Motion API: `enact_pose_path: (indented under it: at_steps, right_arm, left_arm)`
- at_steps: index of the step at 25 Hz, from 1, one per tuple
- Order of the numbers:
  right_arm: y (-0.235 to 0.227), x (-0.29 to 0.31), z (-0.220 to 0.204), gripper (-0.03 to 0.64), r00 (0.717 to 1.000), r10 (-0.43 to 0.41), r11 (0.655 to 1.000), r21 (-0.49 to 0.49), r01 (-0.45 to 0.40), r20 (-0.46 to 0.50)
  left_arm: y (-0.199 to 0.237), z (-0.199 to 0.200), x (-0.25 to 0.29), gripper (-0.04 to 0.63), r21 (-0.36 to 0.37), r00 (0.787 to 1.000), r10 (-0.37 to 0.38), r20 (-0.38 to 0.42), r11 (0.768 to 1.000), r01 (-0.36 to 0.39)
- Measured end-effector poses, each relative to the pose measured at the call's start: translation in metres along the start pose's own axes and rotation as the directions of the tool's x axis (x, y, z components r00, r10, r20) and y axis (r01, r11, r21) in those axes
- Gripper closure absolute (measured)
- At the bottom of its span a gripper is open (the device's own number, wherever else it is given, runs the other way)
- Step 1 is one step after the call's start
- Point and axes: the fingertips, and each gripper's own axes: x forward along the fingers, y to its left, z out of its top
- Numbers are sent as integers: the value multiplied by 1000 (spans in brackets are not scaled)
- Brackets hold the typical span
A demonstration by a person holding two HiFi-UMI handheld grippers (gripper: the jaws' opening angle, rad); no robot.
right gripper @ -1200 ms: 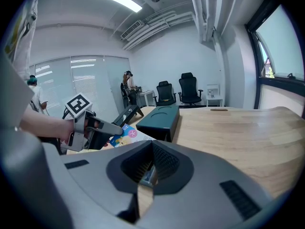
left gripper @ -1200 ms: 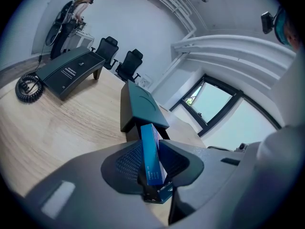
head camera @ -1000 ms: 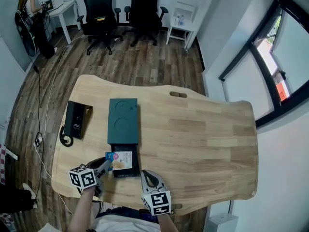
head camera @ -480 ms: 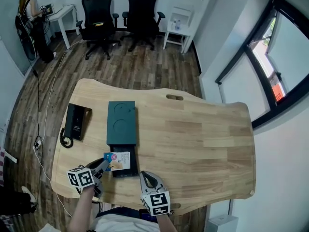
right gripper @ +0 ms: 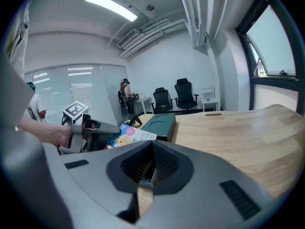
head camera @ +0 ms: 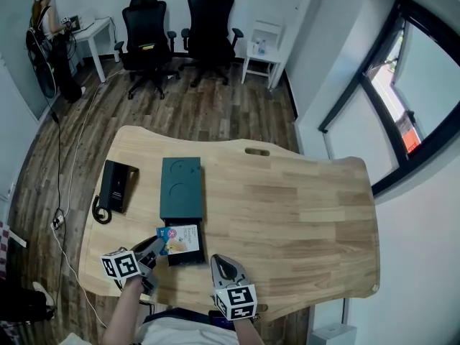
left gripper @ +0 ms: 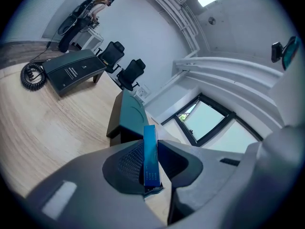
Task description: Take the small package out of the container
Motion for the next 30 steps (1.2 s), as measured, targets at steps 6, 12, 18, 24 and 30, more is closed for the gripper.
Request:
enact_pose_path:
  at_steps: [6, 12, 18, 24, 30]
  right_arm:
    - [-4, -7, 15, 614, 998, -23, 998, 60, 19, 62]
    - [-12, -13, 32, 614, 992, -72, 992, 111, 60, 108]
    - [-16, -23, 58, 614, 977, -116, 991, 86, 102, 178]
    - [-13, -30, 75, 614, 965, -126, 991, 70, 113, 228]
    - [-14, -35, 82, 614, 960, -123, 992, 39, 116, 252]
  left_arm:
    - [-16, 19, -4, 503, 2, 998, -38, 41, 999, 38]
    - [-35, 29, -6, 503, -4, 993, -85, 79, 996, 85]
    - [-63, 45, -17, 503, 4, 982, -134, 134, 991, 135]
    - [-95, 63, -35, 503, 2, 964, -202, 175, 979, 205]
    - [-100, 63, -40, 503, -4, 969, -184, 167, 982, 187]
